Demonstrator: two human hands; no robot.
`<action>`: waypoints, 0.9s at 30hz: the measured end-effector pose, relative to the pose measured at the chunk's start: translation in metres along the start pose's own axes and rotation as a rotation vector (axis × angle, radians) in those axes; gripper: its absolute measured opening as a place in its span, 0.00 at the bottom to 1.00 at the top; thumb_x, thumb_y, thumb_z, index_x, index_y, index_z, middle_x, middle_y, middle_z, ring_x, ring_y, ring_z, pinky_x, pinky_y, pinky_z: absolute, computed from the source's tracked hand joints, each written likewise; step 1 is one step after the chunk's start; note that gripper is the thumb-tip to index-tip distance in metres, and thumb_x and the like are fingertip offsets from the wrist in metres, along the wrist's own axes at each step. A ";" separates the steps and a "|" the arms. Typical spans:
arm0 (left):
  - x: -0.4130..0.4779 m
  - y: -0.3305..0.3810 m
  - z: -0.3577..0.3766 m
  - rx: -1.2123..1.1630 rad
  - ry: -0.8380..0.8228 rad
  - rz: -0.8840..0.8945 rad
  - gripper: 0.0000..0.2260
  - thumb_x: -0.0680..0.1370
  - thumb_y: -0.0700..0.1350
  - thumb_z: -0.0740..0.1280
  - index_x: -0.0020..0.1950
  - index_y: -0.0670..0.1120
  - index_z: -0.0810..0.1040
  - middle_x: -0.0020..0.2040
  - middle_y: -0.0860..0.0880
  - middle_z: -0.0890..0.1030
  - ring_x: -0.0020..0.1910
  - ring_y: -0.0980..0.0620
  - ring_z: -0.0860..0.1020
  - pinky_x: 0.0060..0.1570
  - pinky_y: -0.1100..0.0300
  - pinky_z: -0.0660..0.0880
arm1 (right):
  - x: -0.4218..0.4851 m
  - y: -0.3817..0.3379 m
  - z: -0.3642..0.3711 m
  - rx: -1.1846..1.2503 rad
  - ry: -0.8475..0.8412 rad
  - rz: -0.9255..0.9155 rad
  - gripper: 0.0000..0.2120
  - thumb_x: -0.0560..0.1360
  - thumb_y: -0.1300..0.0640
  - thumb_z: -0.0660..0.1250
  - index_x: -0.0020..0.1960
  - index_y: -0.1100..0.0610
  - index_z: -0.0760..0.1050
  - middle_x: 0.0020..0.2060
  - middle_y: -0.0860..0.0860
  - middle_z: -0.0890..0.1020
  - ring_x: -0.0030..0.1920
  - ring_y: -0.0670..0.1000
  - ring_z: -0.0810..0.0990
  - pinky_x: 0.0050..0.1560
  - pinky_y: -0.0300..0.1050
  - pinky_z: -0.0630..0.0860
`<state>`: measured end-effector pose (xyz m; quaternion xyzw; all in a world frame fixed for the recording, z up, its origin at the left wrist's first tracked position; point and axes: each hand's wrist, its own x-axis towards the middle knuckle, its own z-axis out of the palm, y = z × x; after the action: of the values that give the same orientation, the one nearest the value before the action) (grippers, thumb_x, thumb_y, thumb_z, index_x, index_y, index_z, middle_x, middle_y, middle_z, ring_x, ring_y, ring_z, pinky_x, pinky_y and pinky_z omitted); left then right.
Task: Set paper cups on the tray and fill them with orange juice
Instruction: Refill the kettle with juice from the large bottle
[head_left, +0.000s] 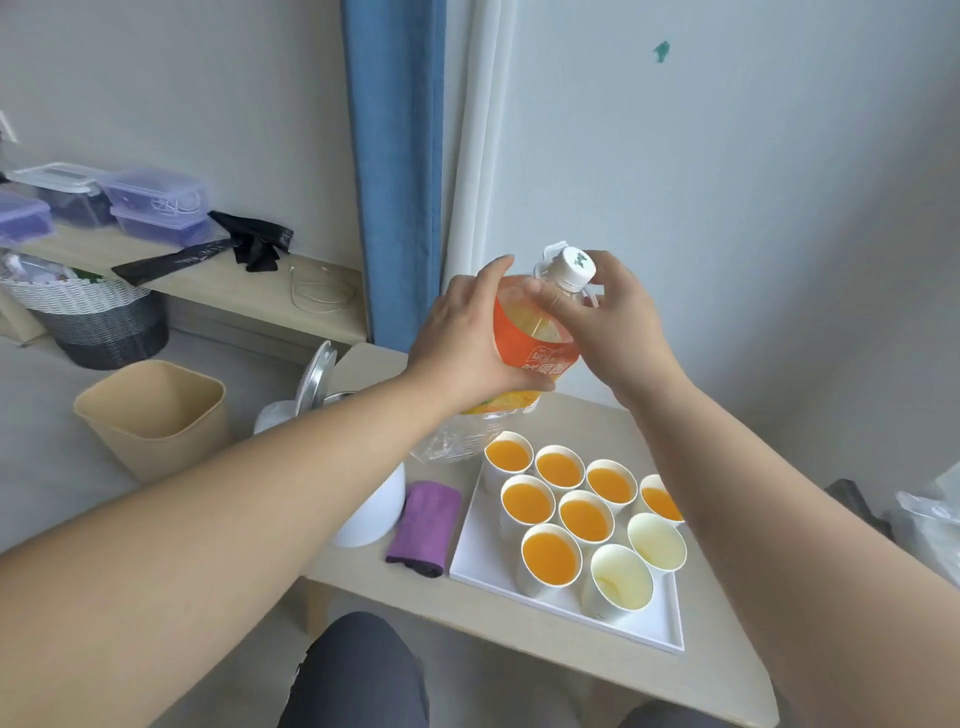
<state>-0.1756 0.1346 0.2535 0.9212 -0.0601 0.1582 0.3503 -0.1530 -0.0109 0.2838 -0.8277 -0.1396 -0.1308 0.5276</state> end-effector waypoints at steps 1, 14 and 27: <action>0.014 -0.003 0.000 -0.017 -0.004 0.001 0.54 0.58 0.57 0.81 0.77 0.56 0.52 0.71 0.48 0.63 0.71 0.47 0.63 0.66 0.52 0.64 | 0.014 -0.001 0.003 -0.012 0.011 -0.012 0.15 0.70 0.43 0.73 0.53 0.45 0.74 0.55 0.51 0.78 0.54 0.50 0.78 0.56 0.52 0.77; 0.145 -0.141 -0.009 -0.045 -0.238 -0.236 0.44 0.61 0.47 0.81 0.72 0.51 0.62 0.66 0.49 0.70 0.64 0.49 0.71 0.61 0.55 0.71 | 0.143 0.059 0.128 0.075 -0.305 -0.017 0.16 0.70 0.59 0.75 0.55 0.49 0.76 0.54 0.48 0.77 0.52 0.45 0.75 0.50 0.32 0.71; 0.206 -0.293 0.008 -0.362 -0.119 -0.566 0.48 0.48 0.56 0.82 0.66 0.52 0.72 0.58 0.55 0.80 0.57 0.54 0.79 0.59 0.49 0.77 | 0.198 0.135 0.255 0.297 -0.267 0.787 0.12 0.78 0.61 0.57 0.60 0.54 0.68 0.47 0.48 0.70 0.49 0.51 0.74 0.55 0.52 0.76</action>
<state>0.0854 0.3483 0.1326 0.8317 0.1506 -0.0129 0.5342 0.0980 0.1848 0.1385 -0.7425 0.1020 0.2097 0.6279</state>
